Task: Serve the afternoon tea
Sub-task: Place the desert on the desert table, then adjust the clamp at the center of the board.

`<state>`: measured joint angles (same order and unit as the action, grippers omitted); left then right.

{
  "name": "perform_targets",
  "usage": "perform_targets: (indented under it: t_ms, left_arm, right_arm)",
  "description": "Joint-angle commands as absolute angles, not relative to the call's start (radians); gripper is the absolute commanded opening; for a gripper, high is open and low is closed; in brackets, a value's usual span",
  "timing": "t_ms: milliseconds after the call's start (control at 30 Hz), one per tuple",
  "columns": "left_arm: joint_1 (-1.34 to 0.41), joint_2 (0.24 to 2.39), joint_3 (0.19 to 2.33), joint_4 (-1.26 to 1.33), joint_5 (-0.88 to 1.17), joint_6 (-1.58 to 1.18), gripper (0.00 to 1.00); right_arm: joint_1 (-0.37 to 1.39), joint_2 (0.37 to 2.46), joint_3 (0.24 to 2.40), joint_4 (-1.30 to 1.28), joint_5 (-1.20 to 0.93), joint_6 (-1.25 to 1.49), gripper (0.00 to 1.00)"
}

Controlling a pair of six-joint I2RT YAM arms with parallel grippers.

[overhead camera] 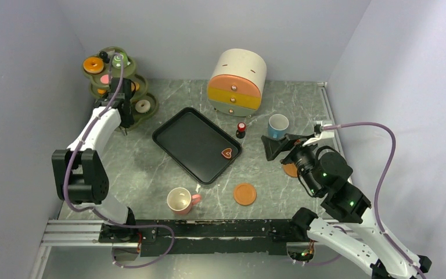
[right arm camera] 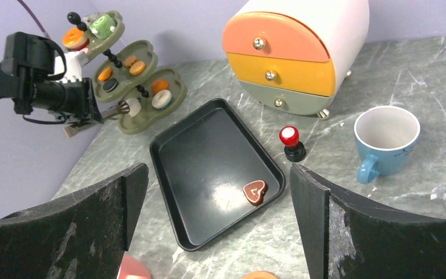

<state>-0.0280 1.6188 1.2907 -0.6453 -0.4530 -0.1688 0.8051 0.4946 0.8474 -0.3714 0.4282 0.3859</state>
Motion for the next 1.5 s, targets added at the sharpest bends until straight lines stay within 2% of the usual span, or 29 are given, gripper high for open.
perform_targets:
  t_ms: [0, 433, 600, 833, 1000, 1133, 1267, 1467]
  left_arm:
    - [-0.030, 1.531, 1.305, -0.713, -0.392, -0.214, 0.42]
    - [-0.036, 1.306, 1.190, -0.882, -0.343, -0.288, 0.37]
    - [-0.051, 1.237, 1.157, -0.965, -0.323, -0.297, 0.39]
    - [-0.079, 1.180, 1.056, -0.964, -0.212, -0.362, 0.37]
    - [-0.105, 1.190, 0.965, -0.913, -0.147, -0.429, 0.37]
    - [-0.215, 1.187, 0.875, -0.851, -0.199, -0.506, 0.40]
    - [-0.321, 1.273, 0.893, -0.867, -0.276, -0.556, 0.42]
    - [-0.330, 1.356, 0.837, -0.785, -0.261, -0.639, 0.41]
  right_arm:
    - [0.801, 0.493, 0.863, -0.363, 0.417, 0.388, 0.96]
    - [0.800, 0.474, 0.850, -0.355, 0.394, 0.403, 0.96]
    - [0.800, 0.480, 0.860, -0.364, 0.388, 0.407, 0.96]
    - [0.800, 0.472, 0.857, -0.353, 0.386, 0.411, 0.96]
    - [0.800, 0.465, 0.851, -0.358, 0.388, 0.417, 0.96]
    - [0.801, 0.462, 0.851, -0.362, 0.394, 0.416, 0.96]
    - [0.800, 0.465, 0.840, -0.359, 0.402, 0.413, 0.96]
    - [0.800, 0.466, 0.814, -0.344, 0.394, 0.430, 0.96]
